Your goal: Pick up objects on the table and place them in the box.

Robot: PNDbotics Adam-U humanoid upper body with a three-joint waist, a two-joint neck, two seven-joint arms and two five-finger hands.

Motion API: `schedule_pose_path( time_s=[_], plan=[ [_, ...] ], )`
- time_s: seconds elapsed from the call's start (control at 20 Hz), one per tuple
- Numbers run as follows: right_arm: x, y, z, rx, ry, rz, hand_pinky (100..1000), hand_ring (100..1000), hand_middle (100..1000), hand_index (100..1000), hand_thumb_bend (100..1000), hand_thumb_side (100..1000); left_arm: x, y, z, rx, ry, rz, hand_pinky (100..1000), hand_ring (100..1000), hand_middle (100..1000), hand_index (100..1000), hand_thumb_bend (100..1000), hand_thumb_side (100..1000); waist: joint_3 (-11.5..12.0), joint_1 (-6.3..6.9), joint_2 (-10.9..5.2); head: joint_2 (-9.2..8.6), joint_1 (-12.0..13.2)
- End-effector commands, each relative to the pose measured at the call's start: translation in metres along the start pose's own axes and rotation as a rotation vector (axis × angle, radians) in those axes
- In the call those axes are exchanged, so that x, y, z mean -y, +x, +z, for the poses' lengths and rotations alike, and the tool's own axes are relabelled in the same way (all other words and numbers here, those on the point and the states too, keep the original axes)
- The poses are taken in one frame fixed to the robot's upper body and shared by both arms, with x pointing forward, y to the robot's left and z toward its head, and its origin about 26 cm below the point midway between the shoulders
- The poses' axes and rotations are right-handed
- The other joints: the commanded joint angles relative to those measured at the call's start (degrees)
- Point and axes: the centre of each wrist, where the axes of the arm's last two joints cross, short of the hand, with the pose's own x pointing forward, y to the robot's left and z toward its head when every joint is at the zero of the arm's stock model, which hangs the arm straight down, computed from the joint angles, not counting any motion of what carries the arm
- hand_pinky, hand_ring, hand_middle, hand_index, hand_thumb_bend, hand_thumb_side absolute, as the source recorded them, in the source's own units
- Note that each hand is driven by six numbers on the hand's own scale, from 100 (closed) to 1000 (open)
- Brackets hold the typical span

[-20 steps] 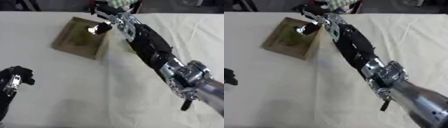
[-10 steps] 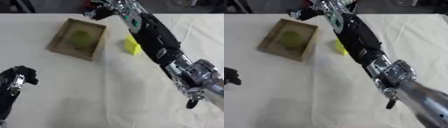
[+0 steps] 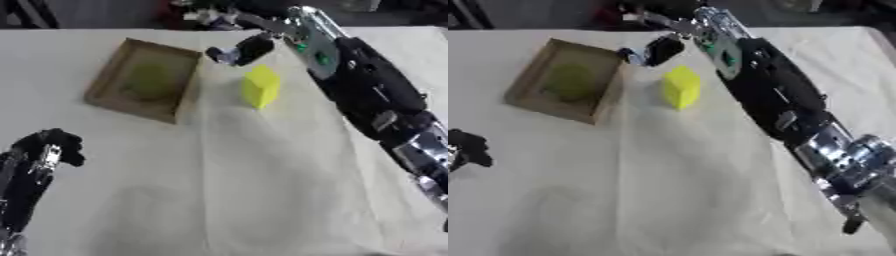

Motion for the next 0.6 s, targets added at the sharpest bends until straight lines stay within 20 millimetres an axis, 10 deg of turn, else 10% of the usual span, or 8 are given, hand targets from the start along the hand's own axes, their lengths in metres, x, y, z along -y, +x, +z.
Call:
schedule_pose_path(
  time_s=[0.05, 0.6],
  plan=[
    [0.017, -0.009, 0.024, 0.008, 0.063, 0.060, 849, 941, 966, 1000, 286, 524, -0.008, 0.003, 0.001, 0.009, 0.013, -0.026, 529, 497, 495, 599, 100, 715, -0.3, 0.12, -1.19, -0.62, 0.3],
    [0.024, -0.016, 0.033, -0.047, 0.339, -0.014, 911, 1000, 1000, 1000, 344, 492, -0.008, 0.002, 0.002, 0.003, 0.013, -0.024, 530, 499, 497, 599, 100, 720, -0.8, 0.46, -1.22, -1.09, 0.3]
  ],
)
